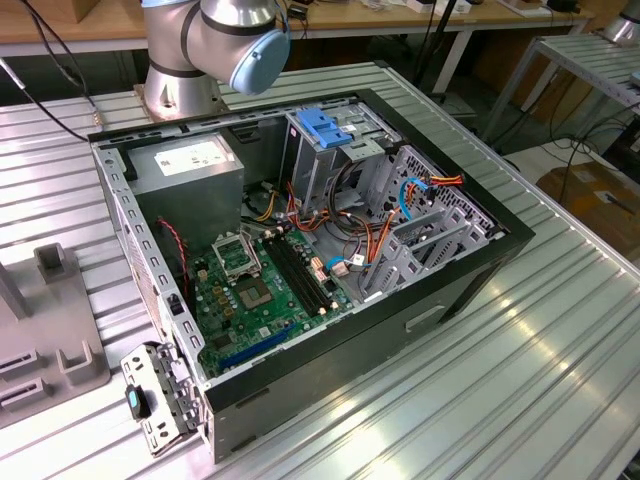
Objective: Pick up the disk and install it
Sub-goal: 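Pick up the disk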
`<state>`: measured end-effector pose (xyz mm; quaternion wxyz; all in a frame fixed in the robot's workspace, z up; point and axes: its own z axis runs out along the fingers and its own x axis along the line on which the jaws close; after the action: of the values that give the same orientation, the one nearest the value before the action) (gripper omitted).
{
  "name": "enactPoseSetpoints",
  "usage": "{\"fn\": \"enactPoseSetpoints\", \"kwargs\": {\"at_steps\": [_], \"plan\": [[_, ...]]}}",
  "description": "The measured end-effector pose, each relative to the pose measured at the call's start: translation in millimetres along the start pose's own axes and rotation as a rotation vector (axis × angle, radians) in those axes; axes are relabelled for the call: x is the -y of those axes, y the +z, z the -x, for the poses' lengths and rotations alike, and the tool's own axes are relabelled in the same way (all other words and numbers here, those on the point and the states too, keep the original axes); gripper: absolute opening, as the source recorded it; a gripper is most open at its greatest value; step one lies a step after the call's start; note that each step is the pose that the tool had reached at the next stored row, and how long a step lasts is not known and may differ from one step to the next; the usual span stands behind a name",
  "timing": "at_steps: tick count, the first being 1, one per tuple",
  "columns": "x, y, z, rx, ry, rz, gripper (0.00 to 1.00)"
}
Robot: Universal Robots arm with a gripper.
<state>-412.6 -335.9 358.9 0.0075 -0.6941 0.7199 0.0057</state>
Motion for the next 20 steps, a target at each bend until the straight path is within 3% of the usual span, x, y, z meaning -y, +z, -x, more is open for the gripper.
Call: {"fn": "enactPoseSetpoints", "kwargs": {"at_steps": [20], "plan": [[0.0, -0.1, 0.3, -0.0001, 0.000, 0.0001, 0.35]]}}
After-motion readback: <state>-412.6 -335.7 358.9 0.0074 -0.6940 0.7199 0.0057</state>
